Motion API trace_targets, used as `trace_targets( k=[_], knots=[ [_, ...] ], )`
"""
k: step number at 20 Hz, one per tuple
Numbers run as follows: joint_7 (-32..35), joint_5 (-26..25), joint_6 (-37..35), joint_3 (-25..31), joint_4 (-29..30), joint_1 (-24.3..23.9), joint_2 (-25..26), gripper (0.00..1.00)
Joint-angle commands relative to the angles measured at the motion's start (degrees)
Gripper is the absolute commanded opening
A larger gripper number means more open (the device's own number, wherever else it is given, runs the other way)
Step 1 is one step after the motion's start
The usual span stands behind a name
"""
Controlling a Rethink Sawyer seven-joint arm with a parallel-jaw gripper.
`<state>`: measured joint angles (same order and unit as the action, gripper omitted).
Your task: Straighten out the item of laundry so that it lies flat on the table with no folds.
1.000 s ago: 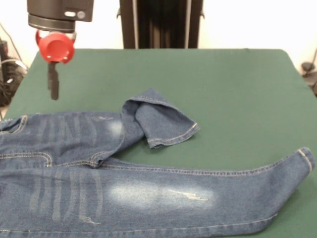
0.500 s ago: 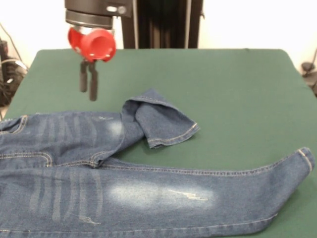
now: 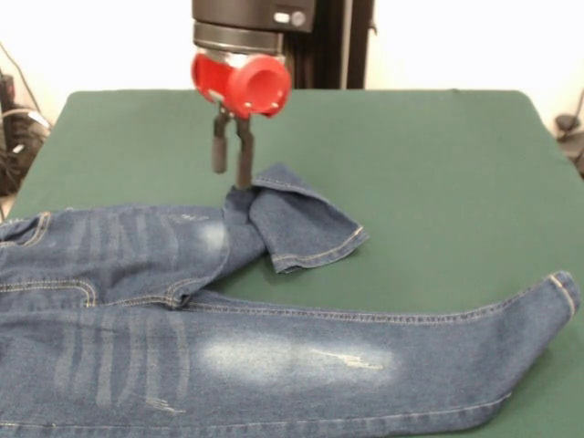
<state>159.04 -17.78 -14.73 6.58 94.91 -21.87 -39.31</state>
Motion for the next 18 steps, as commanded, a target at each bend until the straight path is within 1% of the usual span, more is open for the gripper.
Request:
trace_targets(
  k=[1,5,8,11,16,18],
  knots=[
    [9.71,5.17,4.46,0.28,5.2,3.13,8.62,1.0],
    [8.23,6.08,4.89,-0.25,3.95,3.47,11.46,1.0],
    [5.26,5.57,4.11,0.36,2.24,2.48,14.28,1.0],
    [4.74,5.51,4.1,-0.47,1.24,2.97,15.56,1.0],
    [3.54,4.79,6.71,1.18,-0.1,1.39,18.58,1.0],
    [3.05,4.62,6.63,1.3,-0.48,1.09,18.88,1.0]
  ],
)
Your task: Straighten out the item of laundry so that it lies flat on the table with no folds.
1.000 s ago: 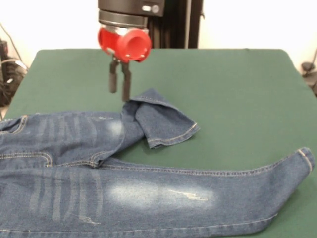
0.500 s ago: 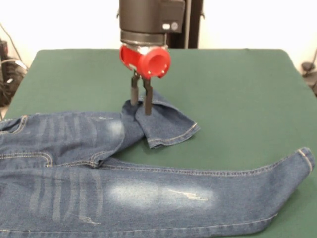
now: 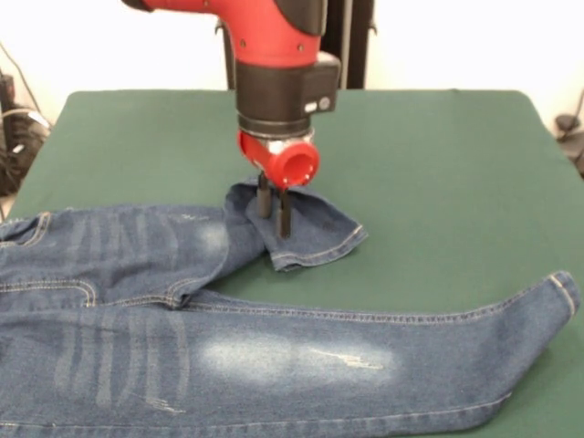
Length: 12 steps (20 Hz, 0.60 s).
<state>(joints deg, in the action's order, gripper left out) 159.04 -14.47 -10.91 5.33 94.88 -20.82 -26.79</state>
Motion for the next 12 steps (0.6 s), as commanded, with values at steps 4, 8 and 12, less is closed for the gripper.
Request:
trace_targets(
  k=[4,8,12],
  knots=[
    [2.14,1.12,2.75,2.9,-0.9,-0.65,6.78,1.0],
    [-0.81,-0.32,2.5,5.03,-1.83,-3.81,7.92,1.0],
    [-3.25,-1.7,1.58,6.31,-2.52,-6.53,8.12,1.0]
  ],
)
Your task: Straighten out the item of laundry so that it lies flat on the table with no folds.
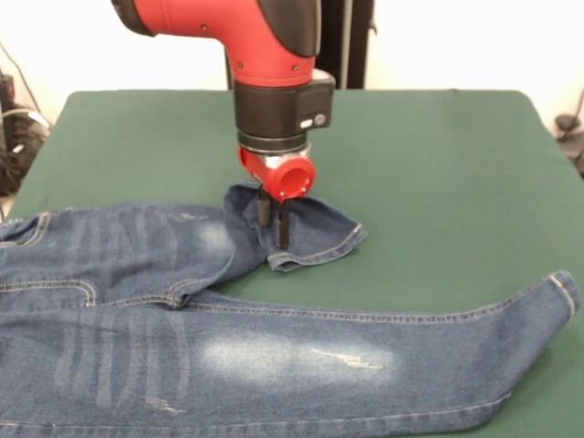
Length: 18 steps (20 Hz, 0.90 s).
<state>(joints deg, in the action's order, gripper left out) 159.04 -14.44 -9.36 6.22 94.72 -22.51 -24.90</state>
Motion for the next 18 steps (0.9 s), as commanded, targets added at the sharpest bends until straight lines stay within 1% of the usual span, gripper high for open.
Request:
trace_targets(
  k=[1,7,13,18],
  knots=[
    [-3.52,-1.92,-0.16,5.75,-2.41,-5.29,6.26,1.0],
    [-3.56,-2.15,-1.91,5.81,-1.48,-5.9,4.17,1.0],
    [-5.57,-3.03,-2.81,7.57,-2.19,-8.18,4.97,1.0],
    [-5.98,-3.62,-2.81,8.17,-2.53,-8.96,5.38,1.0]
  ],
)
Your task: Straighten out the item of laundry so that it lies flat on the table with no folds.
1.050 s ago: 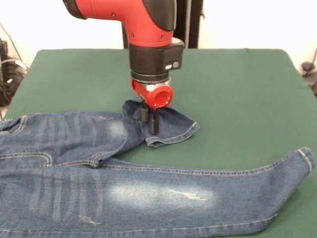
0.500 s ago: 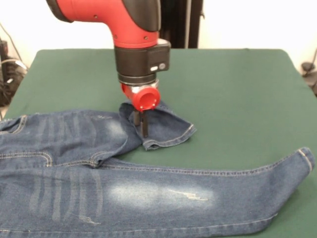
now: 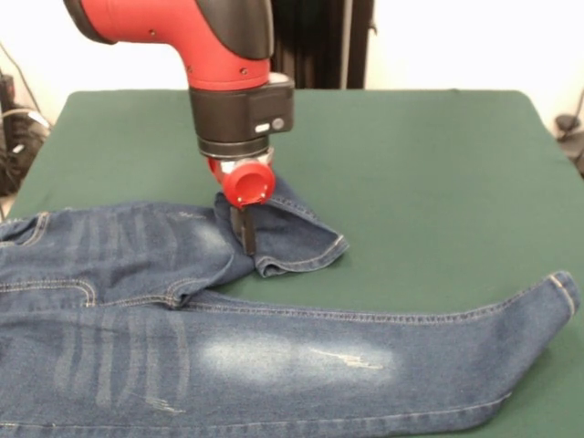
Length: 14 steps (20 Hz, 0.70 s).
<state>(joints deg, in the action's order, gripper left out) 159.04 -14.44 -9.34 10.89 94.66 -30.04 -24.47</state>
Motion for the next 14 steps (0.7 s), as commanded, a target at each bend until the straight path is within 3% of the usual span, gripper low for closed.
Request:
trace_targets(
  k=[1,9,14],
  knots=[
    [-5.86,-3.62,-2.75,3.49,-2.45,-1.44,4.96,1.0],
    [-5.37,-3.74,-2.29,3.42,-2.59,-1.43,5.17,1.0],
    [0.51,-1.71,0.01,-1.93,-1.96,4.62,3.88,1.0]
  ],
)
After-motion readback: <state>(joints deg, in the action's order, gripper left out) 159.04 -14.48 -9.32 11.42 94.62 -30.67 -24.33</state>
